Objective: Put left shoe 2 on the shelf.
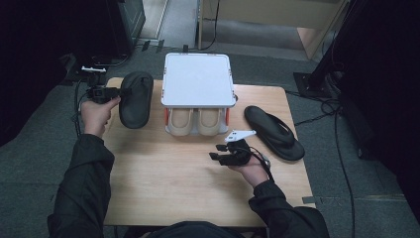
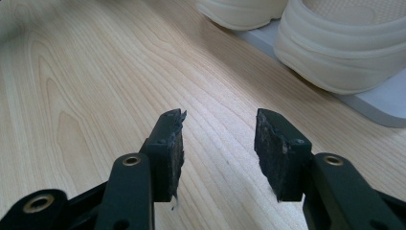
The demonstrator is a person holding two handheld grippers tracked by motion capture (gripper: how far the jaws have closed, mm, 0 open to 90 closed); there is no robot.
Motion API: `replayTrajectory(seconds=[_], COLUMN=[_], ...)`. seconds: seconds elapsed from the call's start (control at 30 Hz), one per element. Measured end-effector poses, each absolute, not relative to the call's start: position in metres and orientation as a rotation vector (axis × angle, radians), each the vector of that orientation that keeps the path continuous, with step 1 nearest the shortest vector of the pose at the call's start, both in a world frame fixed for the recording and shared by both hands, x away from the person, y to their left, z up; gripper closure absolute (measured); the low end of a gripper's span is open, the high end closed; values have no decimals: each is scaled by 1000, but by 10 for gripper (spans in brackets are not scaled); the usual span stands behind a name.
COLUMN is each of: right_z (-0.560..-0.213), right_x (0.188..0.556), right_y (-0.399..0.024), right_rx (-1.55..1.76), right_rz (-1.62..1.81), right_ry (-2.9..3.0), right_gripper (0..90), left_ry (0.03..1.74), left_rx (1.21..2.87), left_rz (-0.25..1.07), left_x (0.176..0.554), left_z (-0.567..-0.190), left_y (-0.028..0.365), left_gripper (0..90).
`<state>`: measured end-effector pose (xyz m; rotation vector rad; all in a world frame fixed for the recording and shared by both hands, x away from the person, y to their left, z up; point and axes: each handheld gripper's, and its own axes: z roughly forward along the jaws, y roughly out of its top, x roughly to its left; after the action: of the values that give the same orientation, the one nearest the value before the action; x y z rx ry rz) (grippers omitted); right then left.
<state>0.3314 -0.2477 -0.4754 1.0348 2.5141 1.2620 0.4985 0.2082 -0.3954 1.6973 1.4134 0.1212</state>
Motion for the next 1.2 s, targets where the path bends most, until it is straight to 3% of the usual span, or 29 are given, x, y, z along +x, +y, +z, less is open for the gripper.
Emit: replayTrajectory(seconds=[0.67, 1.2], right_z=[-474, -474], right_x=[334, 333], right_y=[-245, -245], right_rx=[1013, 1014], right_rz=[1273, 1278], right_ry=[2528, 2532], right_gripper=[532, 532], left_ry=[1362, 1289], left_rx=[1724, 1742], left_rz=[168, 188], left_x=[507, 520], left_z=[-331, -292], left_y=[189, 143], left_gripper=[679, 679])
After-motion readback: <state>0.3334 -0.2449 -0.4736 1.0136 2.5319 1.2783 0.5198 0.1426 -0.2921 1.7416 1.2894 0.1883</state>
